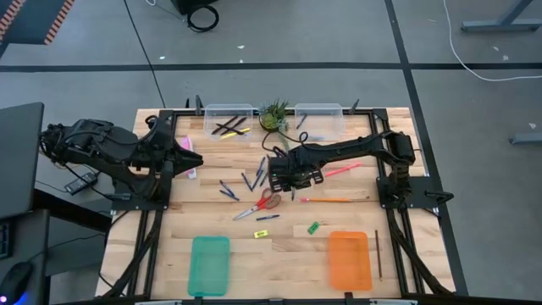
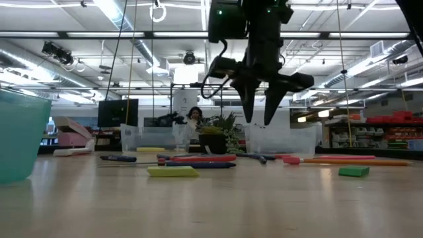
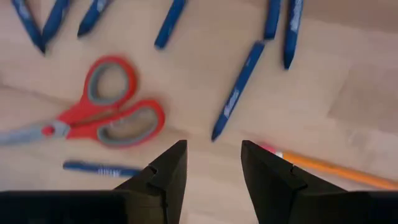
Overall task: Sort crayons/erasers/pens/pencils in bins
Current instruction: Put the blue crayon into the right transparent bin
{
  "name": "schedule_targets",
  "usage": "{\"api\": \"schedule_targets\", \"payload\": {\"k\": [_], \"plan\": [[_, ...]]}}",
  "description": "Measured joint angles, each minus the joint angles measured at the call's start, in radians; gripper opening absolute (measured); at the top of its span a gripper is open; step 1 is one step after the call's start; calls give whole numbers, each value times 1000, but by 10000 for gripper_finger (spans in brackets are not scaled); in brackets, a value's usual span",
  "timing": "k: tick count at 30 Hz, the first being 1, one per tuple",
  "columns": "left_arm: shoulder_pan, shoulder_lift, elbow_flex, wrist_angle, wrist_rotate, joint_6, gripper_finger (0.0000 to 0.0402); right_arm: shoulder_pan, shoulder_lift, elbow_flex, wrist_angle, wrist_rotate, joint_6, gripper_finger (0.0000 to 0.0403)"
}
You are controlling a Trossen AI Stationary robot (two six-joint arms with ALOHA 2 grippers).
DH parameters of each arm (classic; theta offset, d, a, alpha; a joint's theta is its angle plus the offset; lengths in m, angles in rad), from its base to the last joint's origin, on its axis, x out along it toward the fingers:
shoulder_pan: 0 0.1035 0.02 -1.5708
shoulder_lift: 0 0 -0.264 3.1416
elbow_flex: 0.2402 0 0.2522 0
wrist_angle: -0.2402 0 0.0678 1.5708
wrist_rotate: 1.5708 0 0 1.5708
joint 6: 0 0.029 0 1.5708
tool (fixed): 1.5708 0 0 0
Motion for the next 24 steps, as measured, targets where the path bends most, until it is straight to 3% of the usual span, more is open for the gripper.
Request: {"api": "schedule_targets", "payload": {"k": [9,15,24], "plan": [[-1,0,0,2,0,16,100,-44,18,-7,20,4,15,158],[-1,0,0,2,0,34,97,-48,18,-90,82,-81,50,158],[-1,0,0,0,0,42,101,-42,18,-120,130,-43,91,158]]}}
